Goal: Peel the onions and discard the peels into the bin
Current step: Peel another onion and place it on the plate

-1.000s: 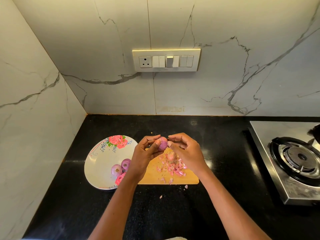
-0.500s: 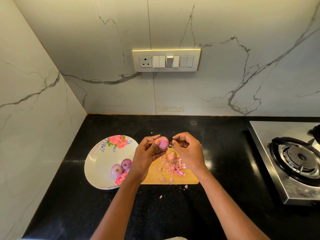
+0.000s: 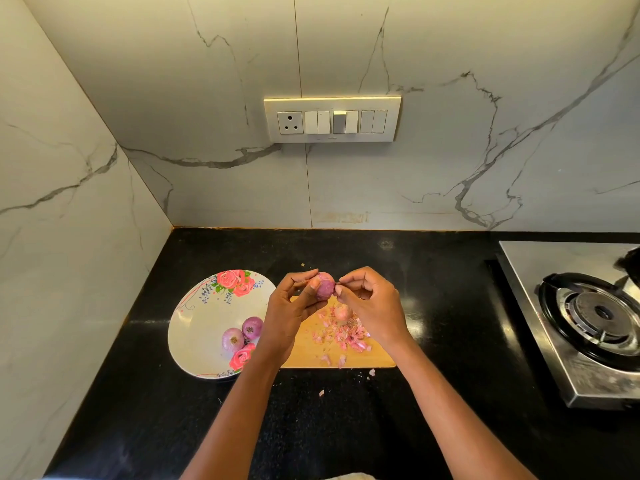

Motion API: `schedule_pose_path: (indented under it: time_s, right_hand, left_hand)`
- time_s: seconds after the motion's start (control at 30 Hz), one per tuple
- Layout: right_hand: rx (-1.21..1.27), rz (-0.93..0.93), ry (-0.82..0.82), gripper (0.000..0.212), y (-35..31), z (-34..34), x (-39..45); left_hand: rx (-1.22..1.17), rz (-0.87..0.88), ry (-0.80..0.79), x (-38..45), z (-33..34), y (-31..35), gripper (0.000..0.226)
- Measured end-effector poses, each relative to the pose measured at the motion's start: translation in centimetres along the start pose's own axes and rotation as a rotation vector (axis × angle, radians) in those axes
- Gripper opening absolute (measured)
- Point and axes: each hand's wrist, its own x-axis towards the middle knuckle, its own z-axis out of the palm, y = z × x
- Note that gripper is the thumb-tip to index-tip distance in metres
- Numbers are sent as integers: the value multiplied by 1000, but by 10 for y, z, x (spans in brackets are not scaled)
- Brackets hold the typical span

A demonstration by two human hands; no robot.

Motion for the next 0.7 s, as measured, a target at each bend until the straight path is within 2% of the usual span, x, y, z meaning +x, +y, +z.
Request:
schedule_pose_path:
  time_s: [0.17,0.37,0.53,0.7]
  right_hand:
    - [-30,9,26,16,1,2,1]
    - [-63,46,66,17,3,4,2]
    - [-31,70,-6,12,7,-1,4]
    - [-8,38,-17,19,0,2,2]
  left_hand:
    - [16,27,6,-1,0,-1,35]
    - [-47,-5,-10,0,-1,0,41]
    - [-36,-2,10,1,-3,0,42]
    - [-35,19,21,1,-2,-2,39]
